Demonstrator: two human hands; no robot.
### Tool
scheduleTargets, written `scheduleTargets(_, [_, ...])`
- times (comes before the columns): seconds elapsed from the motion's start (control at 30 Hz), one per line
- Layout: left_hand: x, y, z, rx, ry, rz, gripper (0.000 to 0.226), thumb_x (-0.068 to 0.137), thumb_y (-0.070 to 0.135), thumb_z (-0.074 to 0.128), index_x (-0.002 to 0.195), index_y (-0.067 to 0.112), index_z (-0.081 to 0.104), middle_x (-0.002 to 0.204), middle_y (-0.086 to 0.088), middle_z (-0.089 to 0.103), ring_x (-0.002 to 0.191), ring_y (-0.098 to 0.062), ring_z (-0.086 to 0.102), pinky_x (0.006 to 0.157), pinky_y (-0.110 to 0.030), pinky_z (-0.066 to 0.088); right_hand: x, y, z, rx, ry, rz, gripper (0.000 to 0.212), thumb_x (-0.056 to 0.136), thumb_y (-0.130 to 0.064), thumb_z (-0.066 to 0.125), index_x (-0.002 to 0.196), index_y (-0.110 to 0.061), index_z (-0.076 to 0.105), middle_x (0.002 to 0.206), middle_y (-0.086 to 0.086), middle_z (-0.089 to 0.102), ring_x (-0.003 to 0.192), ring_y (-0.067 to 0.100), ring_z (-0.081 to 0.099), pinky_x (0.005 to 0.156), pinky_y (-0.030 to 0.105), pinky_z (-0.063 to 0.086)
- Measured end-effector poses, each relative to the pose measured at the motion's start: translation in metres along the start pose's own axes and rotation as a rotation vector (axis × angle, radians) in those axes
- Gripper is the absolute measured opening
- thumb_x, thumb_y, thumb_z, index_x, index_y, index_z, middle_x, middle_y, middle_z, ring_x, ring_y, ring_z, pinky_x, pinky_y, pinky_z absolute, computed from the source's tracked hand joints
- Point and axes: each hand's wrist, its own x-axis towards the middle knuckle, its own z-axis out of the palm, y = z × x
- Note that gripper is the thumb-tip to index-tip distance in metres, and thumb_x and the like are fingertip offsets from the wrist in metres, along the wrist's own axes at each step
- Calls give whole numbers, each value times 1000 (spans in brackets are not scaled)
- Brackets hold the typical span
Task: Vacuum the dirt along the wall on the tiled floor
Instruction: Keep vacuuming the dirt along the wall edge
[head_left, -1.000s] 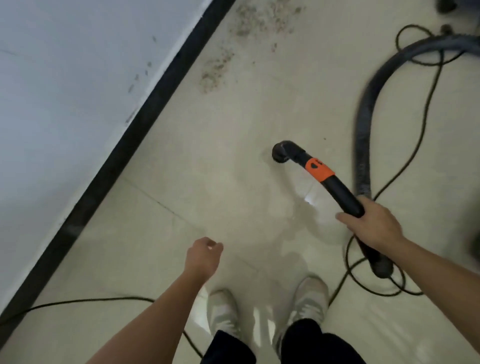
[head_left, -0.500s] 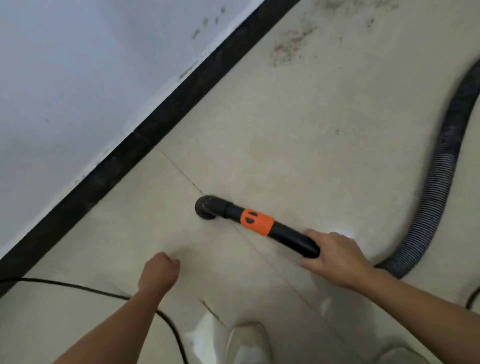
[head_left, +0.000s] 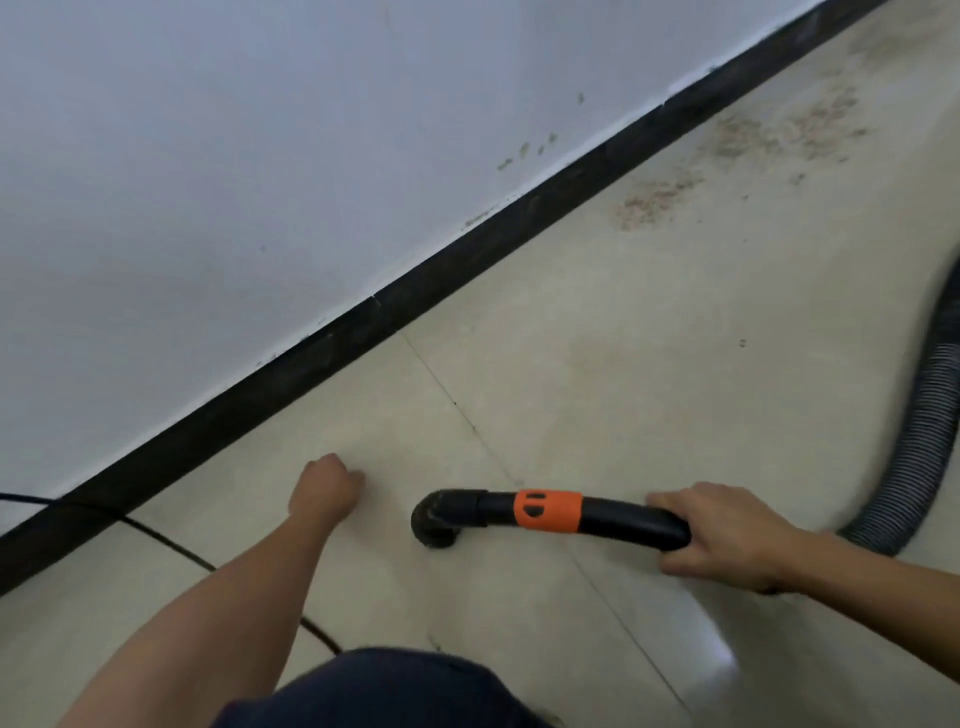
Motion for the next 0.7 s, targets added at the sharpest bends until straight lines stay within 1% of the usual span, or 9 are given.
scheduleTargets(0.1, [-24,0,14,89,-19,58,31,94,31,48,114,8,54,119,-16,48,108,-33,53,91,-39,46,12,-13,-9,101,206,163,20,79,-40,64,90,-29,54,74,-6,59,69,14,59,55,28,39])
scheduleTargets(0.13, [-25,2,15,99,0,82,30,95,30,46,113,8,53,118,-15,46,108,-33,52,89,-38,46,19,-19,-11,138,239,184,18,79,-39,65,88,-29,53,74,-6,60,68,13,59,55,28,39])
scheduleTargets(0.27, [-13,14,11,84,53,146,28,94,29,45,112,9,53,116,-13,45,105,-31,51,84,-37,44,24,-22,-9,119,156,157,19,76,-38,67,87,-28,55,74,-6,63,66,10,61,56,27,43])
scheduleTargets(0.4, [-17,25,15,55,49,218,30,94,28,45,115,6,52,119,-15,44,109,-33,48,87,-40,44,4,-1,-17,165,307,324,17,77,-37,68,84,-27,56,69,-5,65,65,13,64,61,30,48])
scheduleTargets(0.47, [-19,28,20,76,93,253,33,94,27,45,119,6,50,122,-15,43,112,-32,45,87,-40,44,-4,2,-18,172,246,286,16,77,-34,70,82,-26,57,65,-2,66,60,12,64,60,33,50])
scheduleTargets(0.53, [-18,32,26,99,163,256,33,93,24,45,122,8,48,123,-14,44,113,-31,43,88,-40,43,-8,-2,-13,145,146,213,17,75,-30,71,79,-25,56,64,-2,64,58,11,63,56,30,48])
scheduleTargets(0.57, [-18,33,28,104,188,249,33,93,23,45,122,8,48,122,-14,45,112,-31,43,88,-39,42,-8,-3,-10,139,134,201,17,75,-29,71,78,-25,55,64,-2,63,59,12,62,55,28,44])
scheduleTargets(0.63, [-19,35,33,107,199,230,32,93,20,44,122,8,48,122,-14,45,112,-31,43,88,-38,41,2,-5,-10,139,198,245,17,76,-30,70,78,-26,54,66,-3,62,62,14,61,53,28,40])
scheduleTargets(0.7, [-22,34,36,121,205,221,30,92,17,44,120,8,49,121,-14,46,112,-30,43,88,-37,40,21,-14,-14,158,322,348,17,78,-33,69,83,-26,55,71,-5,62,65,15,60,53,28,39])
